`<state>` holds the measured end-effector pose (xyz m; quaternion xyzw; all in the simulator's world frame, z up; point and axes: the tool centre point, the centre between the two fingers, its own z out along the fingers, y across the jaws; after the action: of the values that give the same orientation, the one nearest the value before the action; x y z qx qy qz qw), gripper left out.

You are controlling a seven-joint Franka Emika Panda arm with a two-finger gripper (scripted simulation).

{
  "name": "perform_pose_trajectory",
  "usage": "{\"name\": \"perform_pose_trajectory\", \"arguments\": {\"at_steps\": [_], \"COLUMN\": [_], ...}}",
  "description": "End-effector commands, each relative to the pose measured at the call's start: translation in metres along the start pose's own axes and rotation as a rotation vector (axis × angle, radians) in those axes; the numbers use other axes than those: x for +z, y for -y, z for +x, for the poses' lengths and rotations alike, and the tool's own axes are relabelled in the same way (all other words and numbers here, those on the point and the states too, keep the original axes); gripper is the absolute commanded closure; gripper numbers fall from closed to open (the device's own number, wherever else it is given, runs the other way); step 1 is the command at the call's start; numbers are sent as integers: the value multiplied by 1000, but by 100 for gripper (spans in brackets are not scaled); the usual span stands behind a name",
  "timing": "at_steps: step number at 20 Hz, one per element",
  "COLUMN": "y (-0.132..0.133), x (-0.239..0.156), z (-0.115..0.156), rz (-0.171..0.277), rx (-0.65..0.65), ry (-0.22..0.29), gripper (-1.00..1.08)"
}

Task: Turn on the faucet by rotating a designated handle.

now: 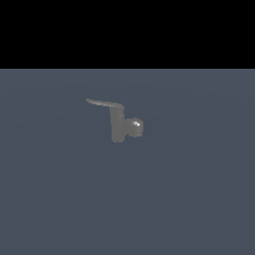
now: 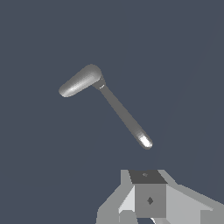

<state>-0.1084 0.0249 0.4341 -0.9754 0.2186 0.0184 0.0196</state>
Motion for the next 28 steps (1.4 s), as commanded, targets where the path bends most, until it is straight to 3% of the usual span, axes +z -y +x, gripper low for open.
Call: {"name": "perform_pose_trajectory", "arguments": {"at_steps": [1, 15, 28], "y": [13, 84, 144], "x": [10, 86, 181], "z": [14, 85, 133], "rz": [5, 12, 0], "rx": [60, 394, 701], "ry": [2, 4, -19], "gripper": [108, 108, 108]}}
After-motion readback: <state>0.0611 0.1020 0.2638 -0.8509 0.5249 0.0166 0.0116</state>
